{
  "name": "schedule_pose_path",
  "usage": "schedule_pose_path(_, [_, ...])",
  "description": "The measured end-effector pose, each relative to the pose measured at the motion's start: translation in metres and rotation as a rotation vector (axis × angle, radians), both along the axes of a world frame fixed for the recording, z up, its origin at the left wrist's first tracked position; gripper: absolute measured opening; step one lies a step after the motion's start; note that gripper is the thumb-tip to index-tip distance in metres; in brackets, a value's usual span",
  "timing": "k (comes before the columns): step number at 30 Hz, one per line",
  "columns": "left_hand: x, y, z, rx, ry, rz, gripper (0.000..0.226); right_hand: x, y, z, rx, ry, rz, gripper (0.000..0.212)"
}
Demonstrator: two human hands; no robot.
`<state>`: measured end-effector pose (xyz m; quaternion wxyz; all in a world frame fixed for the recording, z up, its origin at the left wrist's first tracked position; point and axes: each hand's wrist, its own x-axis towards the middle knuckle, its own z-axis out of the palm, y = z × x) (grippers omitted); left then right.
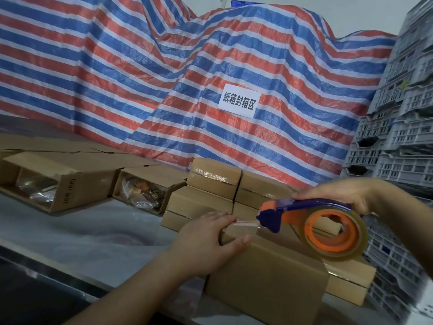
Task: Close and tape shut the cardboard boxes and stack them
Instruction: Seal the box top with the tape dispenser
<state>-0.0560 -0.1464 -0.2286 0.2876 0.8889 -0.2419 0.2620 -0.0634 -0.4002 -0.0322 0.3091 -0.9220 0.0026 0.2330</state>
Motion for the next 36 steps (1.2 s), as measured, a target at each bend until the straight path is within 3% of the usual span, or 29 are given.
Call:
schedule_pose_path(2, [-0.002,-0.001,0.002,0.001,-0.011,-0.007,0.083,-0.002,-0.011,-0.002,-0.033,0.008,0.031,0.093])
schedule_pose_path(4, [-0.003,-0.002,0.004,0.022,-0.03,-0.007,0.083,-0.001,-0.008,-0.005,-0.07,0.023,0.06,0.098])
schedule_pose_path(10, [-0.007,0.0,0.019,0.119,0.032,-0.032,0.08,0.002,0.007,-0.003,-0.185,0.005,0.02,0.083])
schedule_pose_path(15, [-0.019,-0.017,0.024,0.265,-0.062,-0.049,0.075,0.005,-0.001,-0.008,-0.114,0.003,0.011,0.086])
schedule_pose_path(21, [-0.012,-0.018,0.02,0.242,-0.133,-0.03,0.074,0.004,-0.022,-0.006,-0.013,0.038,0.044,0.084])
schedule_pose_path(25, [-0.011,-0.015,0.018,0.234,-0.123,-0.04,0.081,-0.007,-0.062,-0.004,0.025,0.064,0.026,0.067])
schedule_pose_path(28, [-0.014,-0.015,0.022,0.234,-0.102,-0.053,0.079,-0.014,-0.092,-0.006,0.014,0.025,-0.002,0.085])
schedule_pose_path(29, [-0.016,-0.015,0.023,0.234,-0.096,-0.059,0.077,-0.015,-0.097,-0.007,0.004,0.029,0.002,0.084])
schedule_pose_path(32, [-0.024,-0.014,0.03,0.27,-0.065,-0.065,0.075,-0.017,-0.095,-0.016,-0.028,0.052,0.013,0.045])
schedule_pose_path(36, [-0.029,-0.027,0.048,0.427,-0.085,0.028,0.077,-0.016,-0.093,-0.022,-0.004,0.025,-0.012,0.036])
